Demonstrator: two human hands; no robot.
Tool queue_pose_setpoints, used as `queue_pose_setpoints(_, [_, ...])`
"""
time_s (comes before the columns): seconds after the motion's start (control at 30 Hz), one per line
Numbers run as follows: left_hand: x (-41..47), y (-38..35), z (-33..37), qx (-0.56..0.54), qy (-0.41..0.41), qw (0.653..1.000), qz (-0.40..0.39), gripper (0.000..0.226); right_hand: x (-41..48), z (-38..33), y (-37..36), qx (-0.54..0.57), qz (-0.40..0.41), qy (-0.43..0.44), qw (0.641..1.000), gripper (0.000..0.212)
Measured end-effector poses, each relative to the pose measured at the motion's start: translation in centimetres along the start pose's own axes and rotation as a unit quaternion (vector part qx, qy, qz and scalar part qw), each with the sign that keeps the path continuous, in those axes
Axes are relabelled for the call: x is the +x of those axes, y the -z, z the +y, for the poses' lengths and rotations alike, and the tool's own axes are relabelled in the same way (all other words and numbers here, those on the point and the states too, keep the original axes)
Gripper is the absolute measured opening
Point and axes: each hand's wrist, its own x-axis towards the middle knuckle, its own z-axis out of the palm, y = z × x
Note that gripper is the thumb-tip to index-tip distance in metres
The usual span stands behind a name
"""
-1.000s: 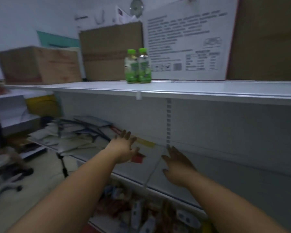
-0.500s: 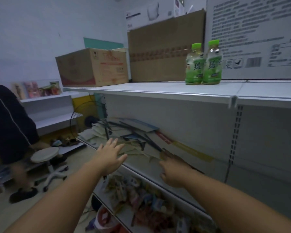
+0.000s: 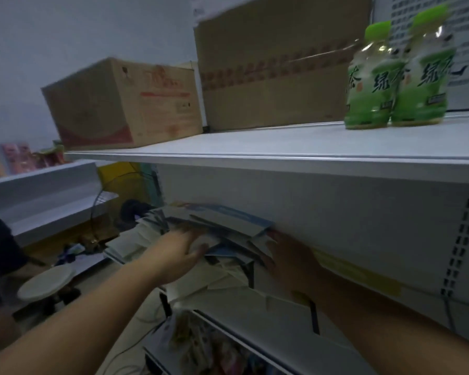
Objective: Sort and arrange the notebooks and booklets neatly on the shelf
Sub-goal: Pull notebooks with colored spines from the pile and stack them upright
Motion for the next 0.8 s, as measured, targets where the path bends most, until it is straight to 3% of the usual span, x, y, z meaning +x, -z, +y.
queue_pose_setpoints(0.07, [1.9, -0.9, 0.9, -0.022, -0.034, 0.999, -0.004, 0.050, -0.4, 1.5, -0.2, -0.019, -0.006, -0.015, 1.000, 0.047])
queue_pose_setpoints(0.23, [4.9, -3.8, 5.4, -0.144, -0.127, 0.979, -0.065, 0.041, -3.2, 6.1, -0.4, -0.011, -0.087, -0.185, 0.979, 0.058])
queue_pose_setpoints(0.37, [5.4, -6.3, 7.1, -0.287, -0.177, 0.933, -0.124, 0.031, -7.8, 7.9, -1.0, 0.027, -0.219, -0.296, 0.929, 0.093])
queue_pose_setpoints(0.43, [5.1, -7.5, 7.4, -0.381, -0.185, 0.895, -0.141, 0.028, -10.0, 7.7, -1.0, 0.045, -0.249, -0.320, 0.913, 0.129])
queue_pose_setpoints(0.47, [4.7, -8.0, 7.7, -0.408, -0.187, 0.881, -0.154, 0.025, -10.8, 7.4, -1.1, 0.045, -0.240, -0.331, 0.911, 0.135])
queue_pose_setpoints(0.6, [4.1, -9.1, 8.0, -0.521, -0.158, 0.816, -0.194, 0.020, -12.4, 5.3, -1.7, -0.037, -0.098, -0.353, 0.930, 0.081])
queue_pose_setpoints(0.67, [4.3, -9.1, 7.6, -0.608, -0.097, 0.759, -0.210, 0.022, -12.3, 4.0, -1.2, -0.044, -0.039, -0.383, 0.922, 0.052])
queue_pose_setpoints(0.8, [3.9, -9.3, 7.6, -0.704, -0.016, 0.649, -0.288, 0.011, -10.9, 0.6, -0.3, 0.064, 0.139, -0.402, 0.903, 0.040])
